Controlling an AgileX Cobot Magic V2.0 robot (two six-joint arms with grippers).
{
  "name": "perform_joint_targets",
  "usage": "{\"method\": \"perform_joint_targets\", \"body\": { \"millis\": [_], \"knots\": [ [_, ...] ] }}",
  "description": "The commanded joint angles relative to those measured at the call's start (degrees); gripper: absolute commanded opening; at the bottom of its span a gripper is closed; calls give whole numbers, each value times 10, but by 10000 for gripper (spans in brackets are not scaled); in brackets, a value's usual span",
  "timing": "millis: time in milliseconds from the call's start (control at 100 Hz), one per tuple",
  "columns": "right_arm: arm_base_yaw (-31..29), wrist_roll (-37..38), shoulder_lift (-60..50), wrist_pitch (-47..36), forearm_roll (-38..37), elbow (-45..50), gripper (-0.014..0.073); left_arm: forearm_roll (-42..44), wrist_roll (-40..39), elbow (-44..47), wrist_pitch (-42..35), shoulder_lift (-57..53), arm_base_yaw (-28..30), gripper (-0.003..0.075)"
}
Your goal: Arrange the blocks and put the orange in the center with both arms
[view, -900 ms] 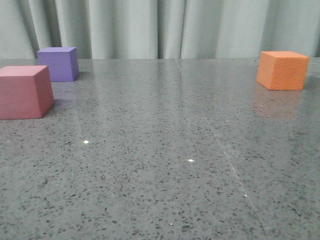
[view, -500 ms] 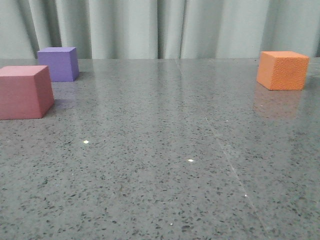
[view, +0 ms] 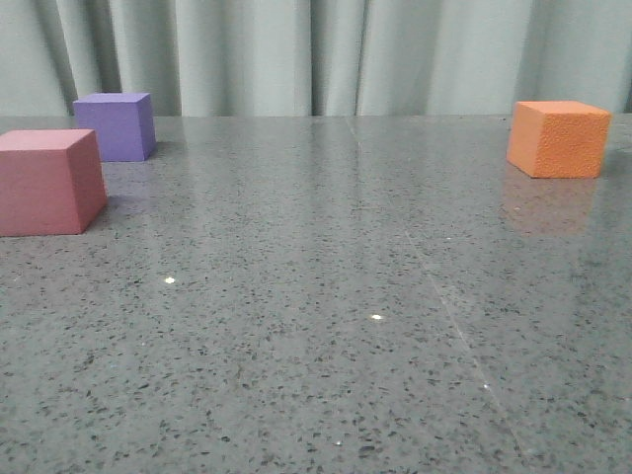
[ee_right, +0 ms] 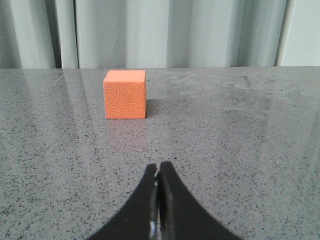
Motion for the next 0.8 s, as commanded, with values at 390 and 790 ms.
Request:
{"method": "perform_joint_targets", "body": {
  "millis": [390, 790],
  "knots": [
    [-4, -5, 16, 46, 1, -93, -120, -5, 0, -50, -47, -15, -2, -20],
    [-4, -5, 180, 254, 39, -317, -120, -5, 0, -266, 110, 102, -2, -20]
  ]
}}
